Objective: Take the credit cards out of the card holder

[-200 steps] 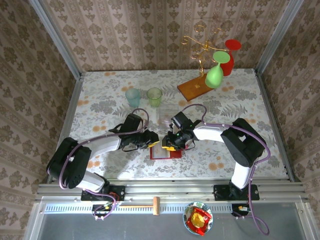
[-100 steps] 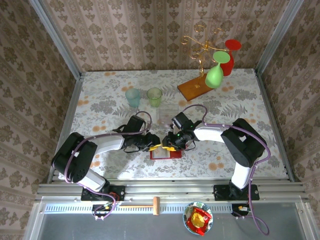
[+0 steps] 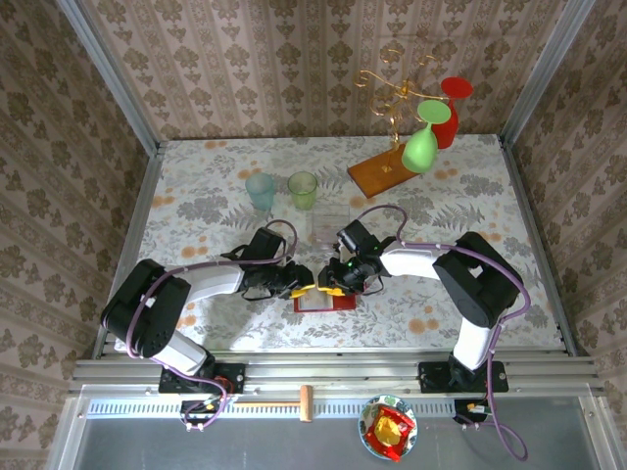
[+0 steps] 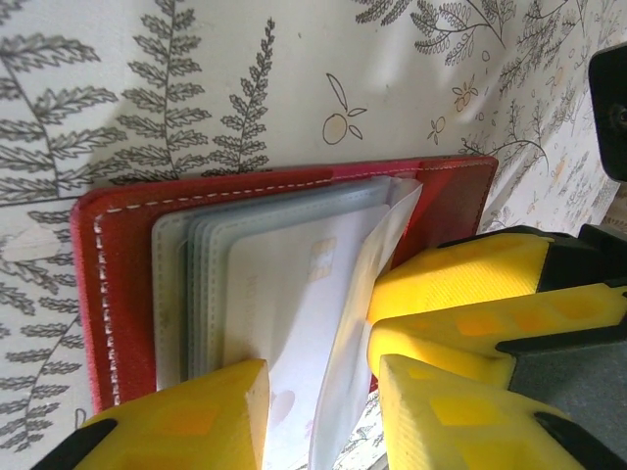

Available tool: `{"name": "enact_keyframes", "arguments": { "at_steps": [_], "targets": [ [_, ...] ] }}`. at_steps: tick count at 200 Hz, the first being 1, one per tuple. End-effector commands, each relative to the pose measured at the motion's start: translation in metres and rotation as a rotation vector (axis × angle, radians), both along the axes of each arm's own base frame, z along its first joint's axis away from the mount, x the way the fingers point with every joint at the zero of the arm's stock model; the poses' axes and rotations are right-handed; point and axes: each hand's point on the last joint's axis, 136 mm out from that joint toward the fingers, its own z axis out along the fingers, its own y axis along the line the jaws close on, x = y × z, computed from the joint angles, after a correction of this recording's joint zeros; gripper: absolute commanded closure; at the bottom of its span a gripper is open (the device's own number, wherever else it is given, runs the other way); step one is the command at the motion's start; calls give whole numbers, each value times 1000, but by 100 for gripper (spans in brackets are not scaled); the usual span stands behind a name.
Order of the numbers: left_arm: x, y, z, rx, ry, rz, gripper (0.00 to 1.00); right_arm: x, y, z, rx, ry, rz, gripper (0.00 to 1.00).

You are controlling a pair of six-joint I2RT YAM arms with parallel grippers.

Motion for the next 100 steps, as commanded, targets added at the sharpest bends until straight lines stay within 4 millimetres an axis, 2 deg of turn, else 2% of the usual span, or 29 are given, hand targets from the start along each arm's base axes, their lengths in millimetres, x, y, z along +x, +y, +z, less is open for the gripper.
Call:
{"name": "enact_keyframes", "arguments": {
  "at_steps": [1, 59, 100],
  "targets": [
    [1, -5, 10, -14, -20, -14, 64, -6, -6, -2, -13, 21, -6, 66],
    [0, -19, 14, -58, -8, -44, 67, -3, -5, 12, 6, -13, -11, 67],
    [3, -24, 23, -71, -23, -49, 68, 2, -20, 30, -33, -71, -40, 65]
  ]
}}
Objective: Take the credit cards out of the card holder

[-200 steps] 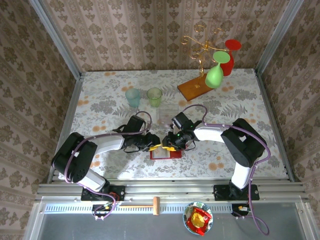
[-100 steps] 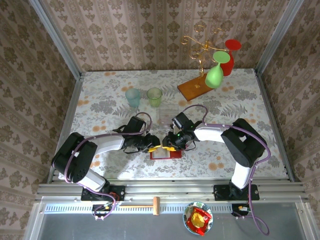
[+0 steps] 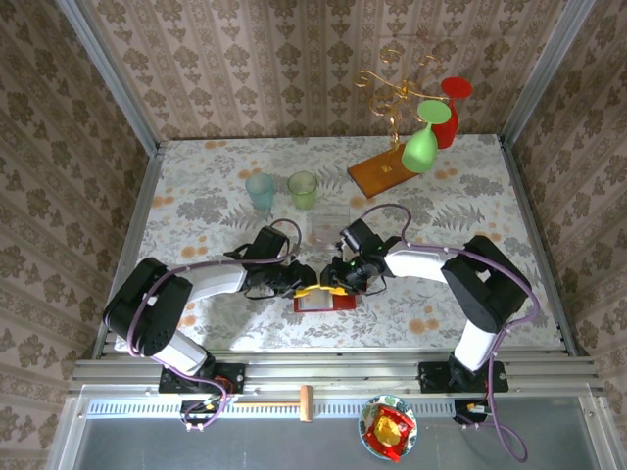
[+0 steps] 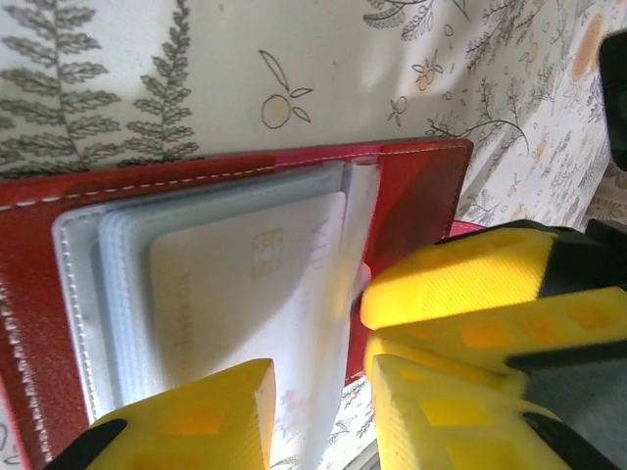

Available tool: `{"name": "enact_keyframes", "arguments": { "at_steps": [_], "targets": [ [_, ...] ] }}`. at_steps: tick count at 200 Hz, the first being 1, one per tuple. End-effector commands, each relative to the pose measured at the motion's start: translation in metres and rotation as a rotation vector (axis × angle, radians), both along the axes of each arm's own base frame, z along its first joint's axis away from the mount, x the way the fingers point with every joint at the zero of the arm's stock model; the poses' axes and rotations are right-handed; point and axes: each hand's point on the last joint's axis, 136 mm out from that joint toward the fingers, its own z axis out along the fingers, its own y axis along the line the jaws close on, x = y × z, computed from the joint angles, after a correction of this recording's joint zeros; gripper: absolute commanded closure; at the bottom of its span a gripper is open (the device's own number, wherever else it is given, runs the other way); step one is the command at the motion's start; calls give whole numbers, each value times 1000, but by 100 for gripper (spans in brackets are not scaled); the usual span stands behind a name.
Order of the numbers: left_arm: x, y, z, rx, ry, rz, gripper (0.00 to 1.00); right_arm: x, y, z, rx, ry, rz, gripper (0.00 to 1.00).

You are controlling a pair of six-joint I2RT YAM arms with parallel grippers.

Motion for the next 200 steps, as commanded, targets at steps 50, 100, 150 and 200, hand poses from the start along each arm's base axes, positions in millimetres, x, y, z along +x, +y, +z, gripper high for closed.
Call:
{"name": "enact_keyframes", "arguments": {
  "at_steps": [50, 100, 150, 200],
  "targets": [
    [6, -30, 30, -82, -36, -75, 66, 9, -47, 29, -89, -93, -94, 64],
    [6, -51, 31, -85, -34, -133, 63, 10, -75, 45, -102, -138, -158, 64],
    [9, -69, 24, -78, -15, -171, 61, 1, -90, 49, -112, -146, -168, 62],
    [9, -68, 25, -71, -17, -174, 61, -2, -89, 50, -91, -141, -168, 62]
  ]
}}
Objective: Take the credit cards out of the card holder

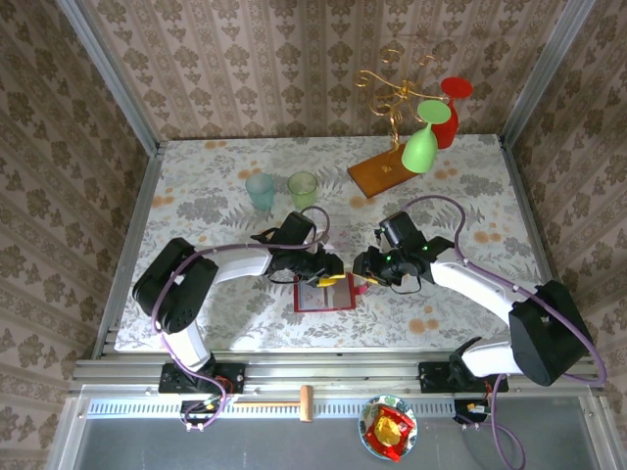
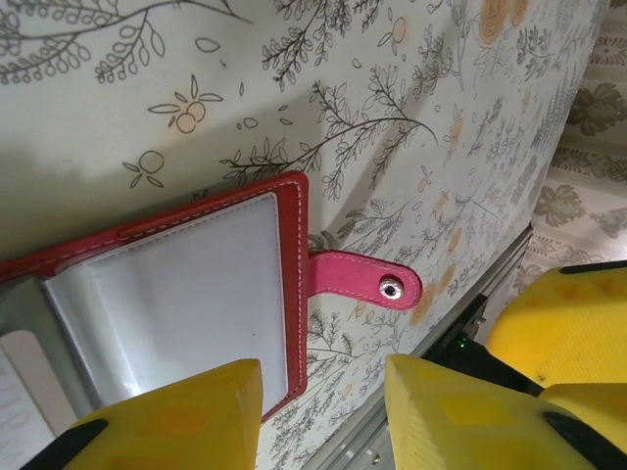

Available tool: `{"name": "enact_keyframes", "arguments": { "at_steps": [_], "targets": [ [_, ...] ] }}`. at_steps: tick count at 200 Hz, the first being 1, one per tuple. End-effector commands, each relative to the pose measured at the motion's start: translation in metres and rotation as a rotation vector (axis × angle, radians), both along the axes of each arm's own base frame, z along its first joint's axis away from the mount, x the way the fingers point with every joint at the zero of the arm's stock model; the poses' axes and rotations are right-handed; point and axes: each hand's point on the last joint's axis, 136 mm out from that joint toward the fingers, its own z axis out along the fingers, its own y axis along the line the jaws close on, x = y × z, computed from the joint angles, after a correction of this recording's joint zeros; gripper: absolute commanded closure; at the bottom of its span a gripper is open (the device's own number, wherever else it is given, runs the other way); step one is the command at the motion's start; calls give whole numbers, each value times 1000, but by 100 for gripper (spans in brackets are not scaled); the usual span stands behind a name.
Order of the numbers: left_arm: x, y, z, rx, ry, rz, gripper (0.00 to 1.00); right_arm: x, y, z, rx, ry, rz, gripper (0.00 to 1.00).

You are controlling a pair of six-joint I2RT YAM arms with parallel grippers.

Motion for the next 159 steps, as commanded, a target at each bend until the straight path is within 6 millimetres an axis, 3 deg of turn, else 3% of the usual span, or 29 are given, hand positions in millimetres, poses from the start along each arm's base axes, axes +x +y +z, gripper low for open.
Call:
{"name": "enact_keyframes", "arguments": {
  "at_steps": [1, 61, 75, 159],
  "targets": [
    [-3, -2, 6, -4, -10, -33, 61, -6, -5, -3, -7, 11, 1, 62],
    [-1, 20, 16, 18, -60, 6, 62, 0, 18, -1, 80, 29, 17, 65],
    [-4, 27, 15, 23, -59, 12, 63, 1, 23, -8, 69, 52, 29, 65],
    [-11, 79, -6, 168, -93, 93, 66, -3, 61, -21, 77, 89, 94, 67]
  ]
}}
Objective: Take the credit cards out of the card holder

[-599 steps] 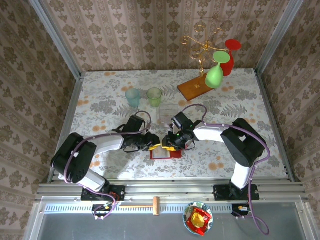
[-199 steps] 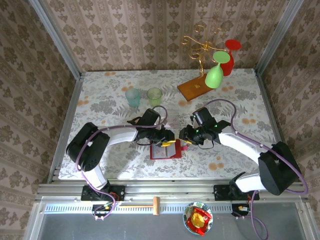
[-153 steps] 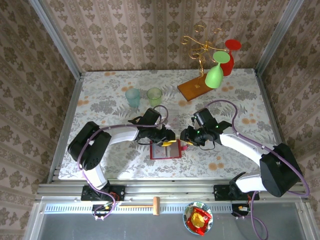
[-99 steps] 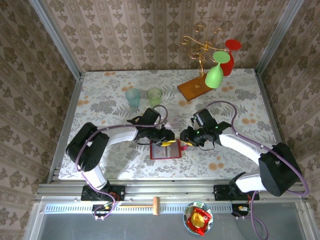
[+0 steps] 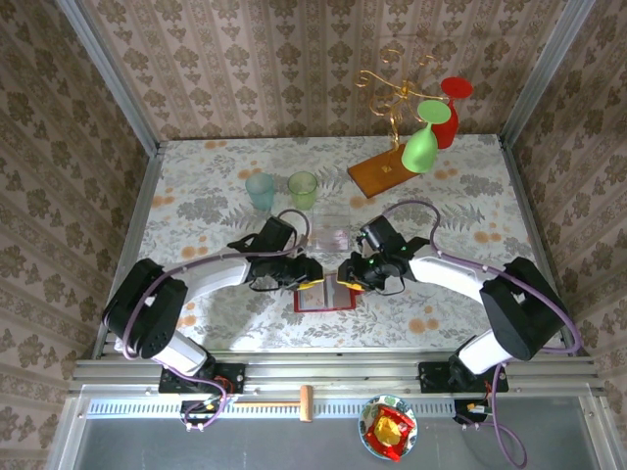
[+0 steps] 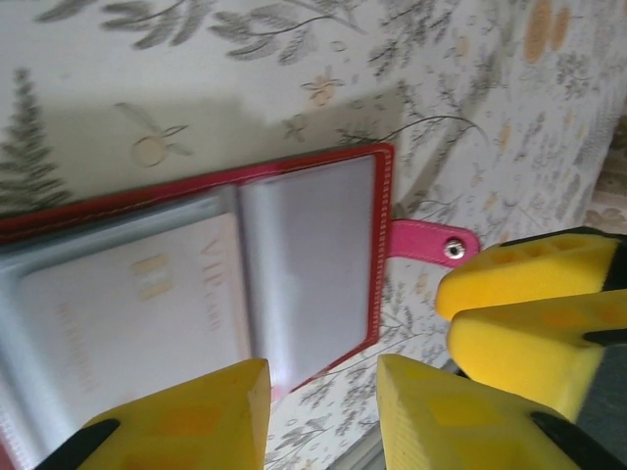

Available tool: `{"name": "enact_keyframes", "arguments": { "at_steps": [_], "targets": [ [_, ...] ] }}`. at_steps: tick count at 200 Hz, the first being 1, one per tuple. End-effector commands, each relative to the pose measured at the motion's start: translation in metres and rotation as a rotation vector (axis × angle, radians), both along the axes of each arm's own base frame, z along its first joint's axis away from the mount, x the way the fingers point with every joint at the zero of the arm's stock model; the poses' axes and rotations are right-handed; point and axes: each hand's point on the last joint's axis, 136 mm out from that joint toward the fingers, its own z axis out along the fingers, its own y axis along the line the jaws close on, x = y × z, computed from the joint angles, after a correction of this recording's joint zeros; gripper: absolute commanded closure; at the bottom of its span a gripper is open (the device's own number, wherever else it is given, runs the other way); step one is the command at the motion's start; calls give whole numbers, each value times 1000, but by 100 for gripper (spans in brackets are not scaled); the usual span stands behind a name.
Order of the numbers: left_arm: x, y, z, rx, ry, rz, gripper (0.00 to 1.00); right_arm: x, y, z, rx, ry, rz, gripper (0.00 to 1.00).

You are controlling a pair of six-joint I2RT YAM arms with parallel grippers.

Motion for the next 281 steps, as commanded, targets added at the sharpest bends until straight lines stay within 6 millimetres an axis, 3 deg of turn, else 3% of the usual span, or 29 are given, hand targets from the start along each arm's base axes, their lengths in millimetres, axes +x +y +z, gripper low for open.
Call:
{"name": "enact_keyframes", "arguments": {
  "at_steps": [1, 105, 281],
  "targets": [
    [-5, 20, -7, 54, -9, 19, 66, 3, 17, 5, 34, 2, 15, 67],
    [-18, 45, -32, 91, 22, 75, 67, 1, 44, -15, 50, 52, 51, 69],
    [-21, 49, -40, 78, 48, 83, 67, 1, 62, -27, 72, 83, 75, 73]
  ]
}}
